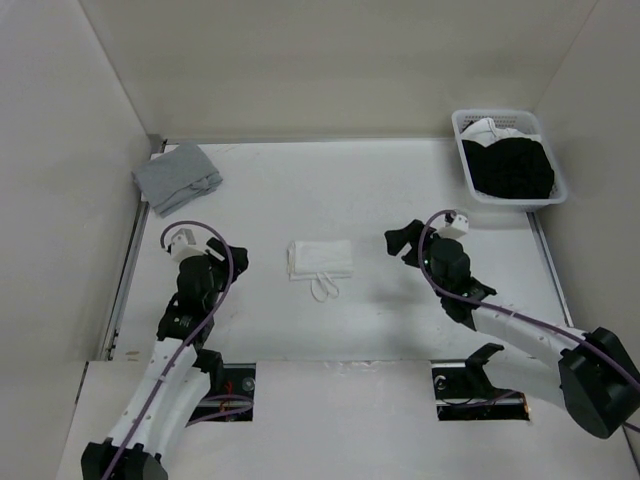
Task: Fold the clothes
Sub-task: Fold the tank top
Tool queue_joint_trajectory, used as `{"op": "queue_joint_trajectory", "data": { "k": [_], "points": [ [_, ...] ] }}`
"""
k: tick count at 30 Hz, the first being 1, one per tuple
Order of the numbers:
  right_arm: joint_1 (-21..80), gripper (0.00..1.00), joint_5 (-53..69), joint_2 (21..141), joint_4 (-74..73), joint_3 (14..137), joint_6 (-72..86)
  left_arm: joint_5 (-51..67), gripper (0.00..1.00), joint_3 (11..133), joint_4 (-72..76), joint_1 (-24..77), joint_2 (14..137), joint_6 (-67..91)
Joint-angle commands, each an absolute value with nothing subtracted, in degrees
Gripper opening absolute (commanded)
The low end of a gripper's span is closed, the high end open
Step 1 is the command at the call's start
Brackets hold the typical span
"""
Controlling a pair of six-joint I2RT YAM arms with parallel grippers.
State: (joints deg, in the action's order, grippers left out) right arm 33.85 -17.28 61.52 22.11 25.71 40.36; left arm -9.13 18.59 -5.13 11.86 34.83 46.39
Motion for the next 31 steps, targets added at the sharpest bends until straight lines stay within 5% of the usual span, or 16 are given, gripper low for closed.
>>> {"op": "queue_joint_trajectory", "data": {
  "k": [1,31],
  "points": [
    [32.04,0.86,-23.46,59.68,29.79,21.02,40.51,-6.77,0.62,17.23,-11.33,8.05,32.08,46.14],
    [27.20,0.88,-19.34,61.79,30.41,20.04,43.24,-4.22,0.62,15.91,-1.50,6.90,43.24,45.35]
  ]
}}
